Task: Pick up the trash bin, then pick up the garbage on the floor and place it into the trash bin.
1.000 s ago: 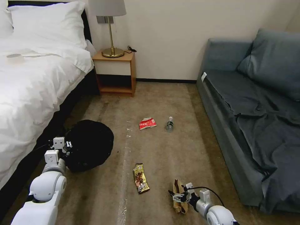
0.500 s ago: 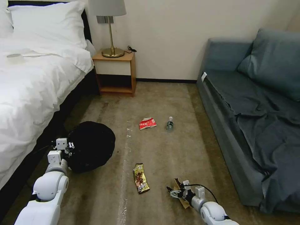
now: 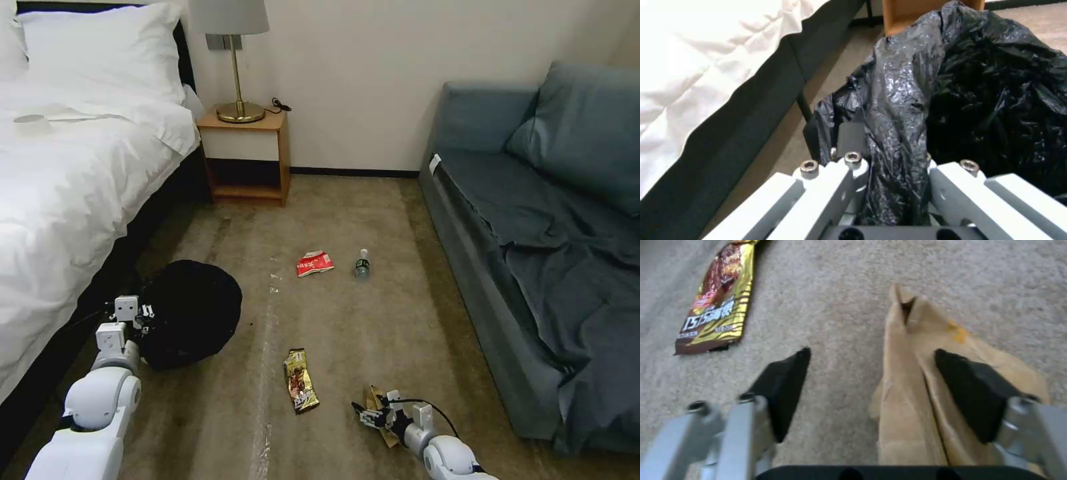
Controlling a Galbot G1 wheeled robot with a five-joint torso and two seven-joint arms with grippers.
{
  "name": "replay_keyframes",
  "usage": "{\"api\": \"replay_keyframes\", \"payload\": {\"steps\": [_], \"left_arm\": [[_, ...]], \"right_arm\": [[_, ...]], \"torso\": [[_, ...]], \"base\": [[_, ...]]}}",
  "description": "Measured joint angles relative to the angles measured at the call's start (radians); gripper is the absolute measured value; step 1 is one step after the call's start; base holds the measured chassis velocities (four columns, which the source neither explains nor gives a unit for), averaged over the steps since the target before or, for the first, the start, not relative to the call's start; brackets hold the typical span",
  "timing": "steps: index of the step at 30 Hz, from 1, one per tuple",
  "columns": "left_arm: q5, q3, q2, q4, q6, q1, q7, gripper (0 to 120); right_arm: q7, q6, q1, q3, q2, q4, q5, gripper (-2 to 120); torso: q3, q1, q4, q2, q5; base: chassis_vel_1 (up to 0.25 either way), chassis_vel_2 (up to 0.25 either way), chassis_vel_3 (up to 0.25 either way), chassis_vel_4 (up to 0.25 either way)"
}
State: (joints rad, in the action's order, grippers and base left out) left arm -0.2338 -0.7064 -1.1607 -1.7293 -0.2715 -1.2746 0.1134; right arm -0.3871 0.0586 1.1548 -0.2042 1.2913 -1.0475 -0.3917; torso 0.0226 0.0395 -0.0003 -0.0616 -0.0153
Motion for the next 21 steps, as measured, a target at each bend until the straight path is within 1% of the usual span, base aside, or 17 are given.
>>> {"api": "replay_keyframes", "payload": {"steps": [1,2,4,5,6,8,9,10,12,13,15,16,18,19,20,21], "left_arm": [[0.000,-0.002,-0.001,0.003,0.001,0.000,-0.002,4],[0.000,-0.002,-0.001,0.003,0.001,0.000,-0.002,4],[-0.002,-0.006,-0.004,0.005,0.002,-0.002,-0.004,4],[-0.004,-0.007,-0.005,0.004,0.003,-0.005,-0.006,4],[-0.004,-0.007,-0.005,0.004,0.003,-0.005,-0.006,4],[-0.006,-0.008,-0.007,0.002,0.003,-0.008,-0.009,4],[-0.006,-0.008,-0.007,0.002,0.003,-0.008,-0.009,4],[-0.006,-0.010,-0.007,0.002,0.005,-0.009,-0.010,4],[-0.006,-0.014,-0.007,0.001,0.006,-0.013,-0.011,4],[-0.006,-0.014,-0.007,0.001,0.006,-0.013,-0.011,4],[-0.006,-0.018,-0.007,-0.002,0.007,-0.018,-0.013,4],[-0.006,-0.018,-0.007,-0.002,0.007,-0.018,-0.013,4],[-0.006,-0.020,-0.006,-0.005,0.008,-0.022,-0.013,4],[-0.006,-0.020,-0.006,-0.005,0.008,-0.022,-0.013,4],[-0.005,-0.021,-0.006,-0.009,0.009,-0.026,-0.014,4],[-0.004,-0.021,-0.006,-0.012,0.009,-0.033,-0.015,4]], "right_arm": [[0.000,-0.002,-0.001,-0.001,0.002,0.000,0.000,64],[0.000,-0.002,-0.001,-0.001,0.002,0.000,0.000,64],[0.001,-0.009,-0.003,-0.006,0.008,0.001,-0.001,54],[0.001,-0.013,-0.003,-0.009,0.011,0.002,-0.002,48],[0.001,-0.013,-0.003,-0.009,0.011,0.002,-0.002,48],[0.001,-0.018,-0.003,-0.015,0.014,0.002,-0.002,39],[0.001,-0.018,-0.003,-0.015,0.014,0.002,-0.002,39],[0.001,-0.020,-0.003,-0.017,0.016,0.002,-0.002,33],[0.001,-0.022,-0.003,-0.020,0.018,0.002,-0.002,23],[0.001,-0.022,-0.003,-0.020,0.018,0.002,-0.002,23],[0.002,-0.023,0.000,-0.021,0.018,0.001,-0.002,14],[0.002,-0.023,0.000,-0.021,0.018,0.001,-0.002,14],[0.002,-0.025,0.002,-0.021,0.018,-0.002,-0.002,5],[0.002,-0.025,0.002,-0.021,0.018,-0.002,-0.002,5],[0.002,-0.026,0.004,-0.022,0.018,-0.005,-0.003,0],[0.003,-0.027,0.006,-0.024,0.016,-0.008,-0.002,0]], "torso": [[0.000,0.000,0.0000,0.000,-0.0001],[0.000,0.000,0.0000,0.000,-0.0001],[0.000,0.000,0.0000,0.000,0.0001],[0.000,0.000,0.0001,0.000,0.0002],[0.000,0.000,0.0001,0.000,0.0002],[0.000,0.000,0.0001,0.000,0.0000],[0.000,0.000,0.0001,0.000,0.0000],[0.000,0.000,0.0000,0.000,0.0002],[0.000,0.000,0.0001,0.000,0.0001],[0.000,0.000,0.0001,0.000,0.0001],[0.000,0.000,0.0001,0.000,0.0001],[0.000,0.000,0.0001,0.000,0.0001],[0.000,0.000,0.0001,0.000,0.0001],[0.000,0.000,0.0001,0.000,0.0001],[0.000,0.000,0.0000,0.000,0.0001],[0.000,0.000,0.0000,0.000,0.0001]], "base": [[0.000,0.000,0.000,0.000],[0.000,0.000,0.000,0.000],[0.000,0.000,0.000,0.000],[0.000,0.000,0.000,0.000],[0.000,0.000,0.000,0.000],[0.000,0.000,0.000,0.000],[0.000,0.000,0.000,0.000],[0.000,0.000,0.000,0.000],[0.000,0.000,0.000,0.000],[0.000,0.000,0.000,0.000],[0.000,0.000,0.000,0.000],[0.000,0.000,0.000,0.000],[0.000,0.000,0.000,0.000],[0.000,0.000,0.000,0.000],[0.000,0.000,0.000,0.000],[0.000,0.000,0.000,0.000]]}}
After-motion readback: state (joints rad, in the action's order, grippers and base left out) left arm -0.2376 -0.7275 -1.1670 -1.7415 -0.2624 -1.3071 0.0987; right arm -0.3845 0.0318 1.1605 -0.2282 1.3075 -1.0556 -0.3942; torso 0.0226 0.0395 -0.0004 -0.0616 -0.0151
